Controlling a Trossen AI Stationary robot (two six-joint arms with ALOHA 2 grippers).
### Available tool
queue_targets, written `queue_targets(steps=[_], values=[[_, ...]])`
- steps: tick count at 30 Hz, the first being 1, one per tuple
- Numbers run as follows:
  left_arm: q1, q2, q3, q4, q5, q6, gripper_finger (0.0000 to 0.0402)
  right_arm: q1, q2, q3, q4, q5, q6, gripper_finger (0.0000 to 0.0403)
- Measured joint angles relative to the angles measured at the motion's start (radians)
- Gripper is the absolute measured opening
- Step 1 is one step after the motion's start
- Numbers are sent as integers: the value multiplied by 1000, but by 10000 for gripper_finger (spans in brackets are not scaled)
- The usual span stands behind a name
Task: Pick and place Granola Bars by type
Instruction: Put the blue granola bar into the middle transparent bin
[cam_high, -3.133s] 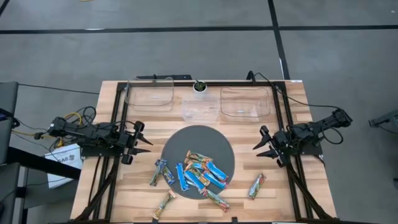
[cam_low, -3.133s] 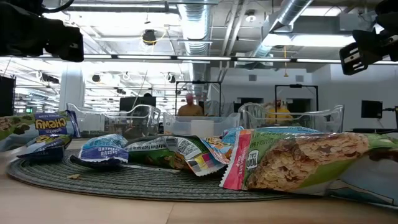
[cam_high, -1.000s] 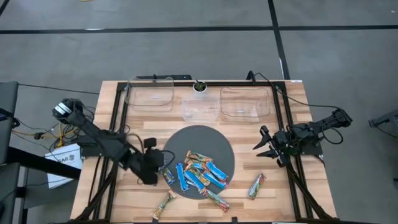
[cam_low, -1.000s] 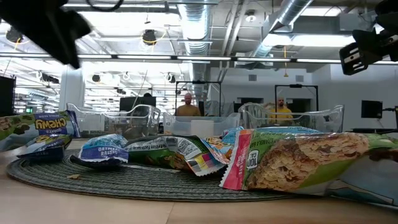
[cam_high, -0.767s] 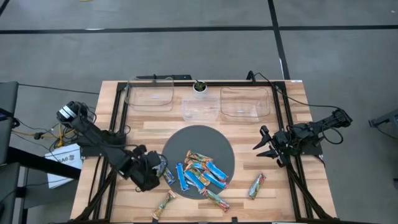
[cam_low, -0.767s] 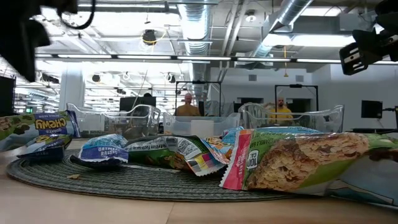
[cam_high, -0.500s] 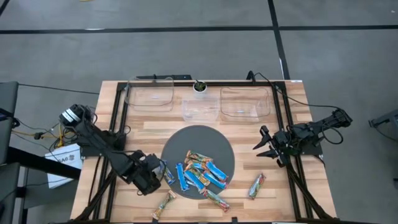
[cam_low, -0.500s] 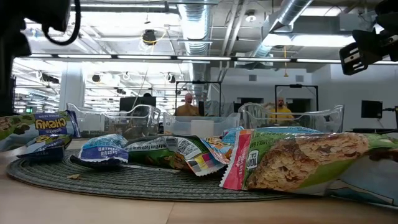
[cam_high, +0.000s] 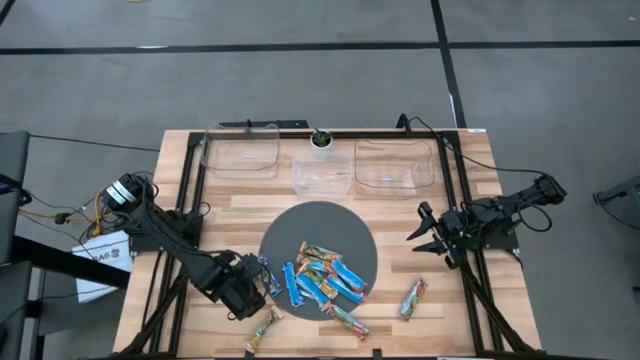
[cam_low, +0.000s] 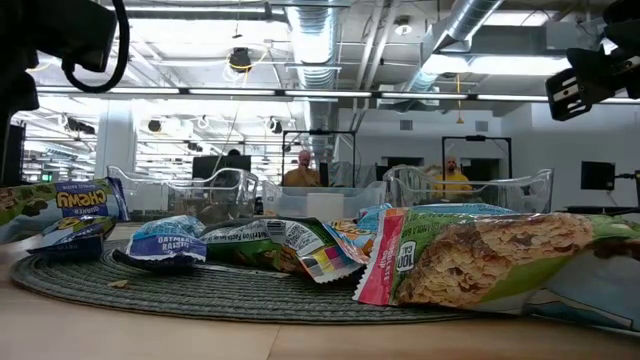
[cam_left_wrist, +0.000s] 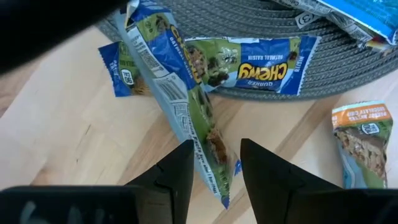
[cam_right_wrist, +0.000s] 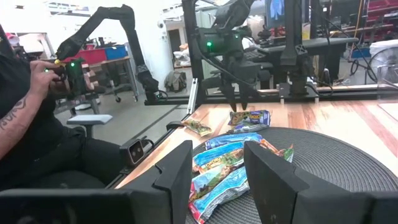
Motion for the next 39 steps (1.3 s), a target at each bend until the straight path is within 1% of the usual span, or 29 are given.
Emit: queue_targets(steps=[12, 16, 19, 26, 29, 31, 33, 39], values=[[25, 17, -24, 21, -14, -6, 126, 0, 0, 0, 0, 0, 0, 138], [31, 43, -24, 34, -13, -3, 126, 0, 0, 0, 0, 0, 0, 137], [32, 66, -24, 37, -9, 4, 125, 0, 0, 0, 2, 0, 0, 138], [32, 66, -24, 49, -8, 21, 125, 0, 0, 0, 3, 1, 0, 137], [32, 72, -24, 52, 13, 21, 124, 0, 0, 0, 3, 1, 0, 137], [32, 82, -24, 53, 31, 24, 115, 0, 0, 0, 3, 1, 0, 139], [32, 85, -24, 58, 51, 33, 98, 0, 0, 0, 3, 1, 0, 139], [32, 91, -24, 88, 70, 74, 31, 0, 0, 0, 3, 1, 0, 137]])
